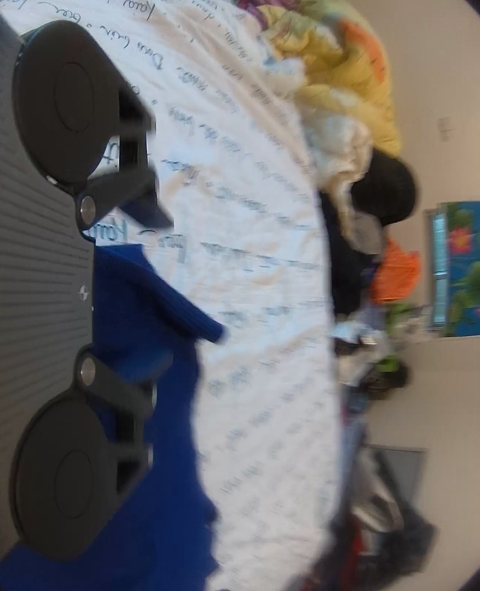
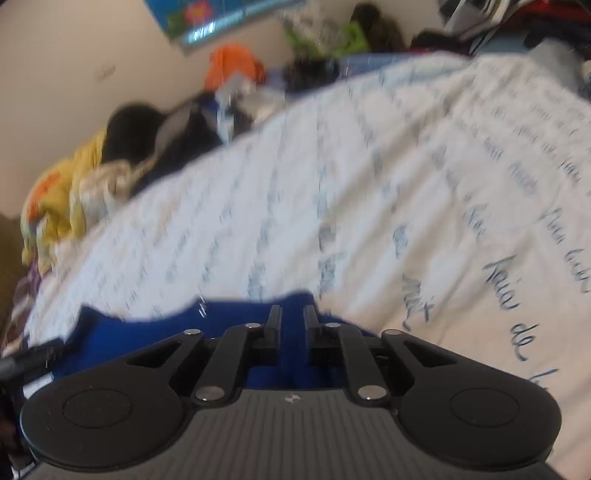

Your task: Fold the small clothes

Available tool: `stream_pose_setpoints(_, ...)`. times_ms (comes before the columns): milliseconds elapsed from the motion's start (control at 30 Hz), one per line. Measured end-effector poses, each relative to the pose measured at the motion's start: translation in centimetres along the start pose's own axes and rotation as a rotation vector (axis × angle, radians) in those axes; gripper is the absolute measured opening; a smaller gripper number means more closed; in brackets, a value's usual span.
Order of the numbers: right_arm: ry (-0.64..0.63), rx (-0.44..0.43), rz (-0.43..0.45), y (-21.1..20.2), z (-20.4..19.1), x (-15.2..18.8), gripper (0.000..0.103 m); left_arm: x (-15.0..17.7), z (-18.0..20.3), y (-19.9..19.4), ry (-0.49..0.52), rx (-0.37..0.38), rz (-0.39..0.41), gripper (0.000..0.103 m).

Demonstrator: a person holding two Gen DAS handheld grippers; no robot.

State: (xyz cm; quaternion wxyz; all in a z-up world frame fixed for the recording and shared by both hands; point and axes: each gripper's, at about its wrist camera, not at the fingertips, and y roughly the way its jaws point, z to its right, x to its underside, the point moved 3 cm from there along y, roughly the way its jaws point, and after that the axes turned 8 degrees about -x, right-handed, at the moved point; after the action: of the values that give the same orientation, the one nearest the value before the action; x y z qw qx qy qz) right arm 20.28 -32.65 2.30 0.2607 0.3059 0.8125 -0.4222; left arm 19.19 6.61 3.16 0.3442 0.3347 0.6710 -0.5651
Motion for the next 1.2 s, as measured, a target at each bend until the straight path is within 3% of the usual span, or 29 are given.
stream_pose_setpoints(67,-0.063,-0.031,0.065,-1.1,-2.2,0.0,0.026,-0.9,0.8,-1.8,-0.035,0.081,0.048,0.084)
stream_pose_setpoints(133,-0.148,-0.068,0.012,0.3,-4.8,0.5,0.040,-1.8,3.2,-1.1,-0.027,0.183,-0.014,0.075)
stream_pose_setpoints(167,-0.186,-0.058,-0.025,1.6,-5.7,0.9,0.042,-1.8,4.3,-0.3,-0.014,0.210,-0.045,0.068)
stream_pose_setpoints(267,-0.272,0.070,-0.118,6.1,-5.9,2.4,0.041,-0.5,6.2,3.6,0.011,0.203,-0.181,0.066)
stream_pose_setpoints(300,-0.312,0.089,-0.071,6.5,-5.2,3.0,0.042,0.2,5.8,4.6,0.006,0.201,-0.182,0.066)
stream_pose_setpoints(367,-0.365,0.079,-0.002,6.1,-4.4,4.1,0.043,1.1,5.2,4.8,0.063,0.174,-0.110,0.071)
stream_pose_setpoints(433,-0.321,0.062,0.020,5.6,-3.8,4.2,0.043,1.4,4.5,4.9,0.035,0.196,-0.104,0.071)
stream_pose_setpoints(533,-0.325,0.064,0.019,6.0,-3.7,3.9,0.043,1.5,4.7,5.1,0.031,0.170,-0.101,0.075)
stream_pose_setpoints(667,-0.395,0.117,0.007,6.2,-4.7,4.3,0.044,1.8,6.0,3.4,0.091,0.054,-0.092,0.079)
stream_pose_setpoints(733,-0.381,0.167,-0.017,5.2,-5.6,4.4,0.045,2.0,5.4,0.8,0.065,0.080,-0.078,0.079)
stream_pose_setpoints(800,-0.348,0.147,-0.005,3.0,-6.7,4.9,0.057,2.7,5.0,-1.4,0.053,0.147,-0.068,0.091)
stream_pose_setpoints(867,-0.391,0.101,-0.011,2.3,-7.6,6.0,0.089,4.2,4.9,-1.5,0.074,0.149,-0.099,0.102)
stream_pose_setpoints(933,-0.397,0.148,-0.074,3.7,-6.4,7.4,0.097,5.5,3.8,-0.7,0.008,0.189,-0.103,0.103)
stream_pose_setpoints(967,-0.377,0.103,-0.015,3.5,-5.4,7.9,0.098,5.2,3.6,-0.5,-0.003,0.193,-0.113,0.103)
stream_pose_setpoints(1000,-0.347,0.086,-0.016,3.3,-5.1,7.5,0.098,5.2,3.8,-0.6,0.011,0.184,-0.114,0.103)
stream_pose_setpoints(1100,-0.366,0.141,-0.042,3.0,-6.1,7.7,0.098,5.0,4.2,-2.4,0.044,0.146,-0.118,0.097)
stream_pose_setpoints(1133,-0.347,0.164,-0.043,2.3,-6.6,7.8,0.098,4.9,4.2,-3.5,0.039,0.165,-0.114,0.092)
stream_pose_setpoints(1200,-0.312,0.107,-0.027,0.2,-7.8,8.4,0.098,5.4,4.0,-5.8,0.041,0.238,-0.091,0.099)
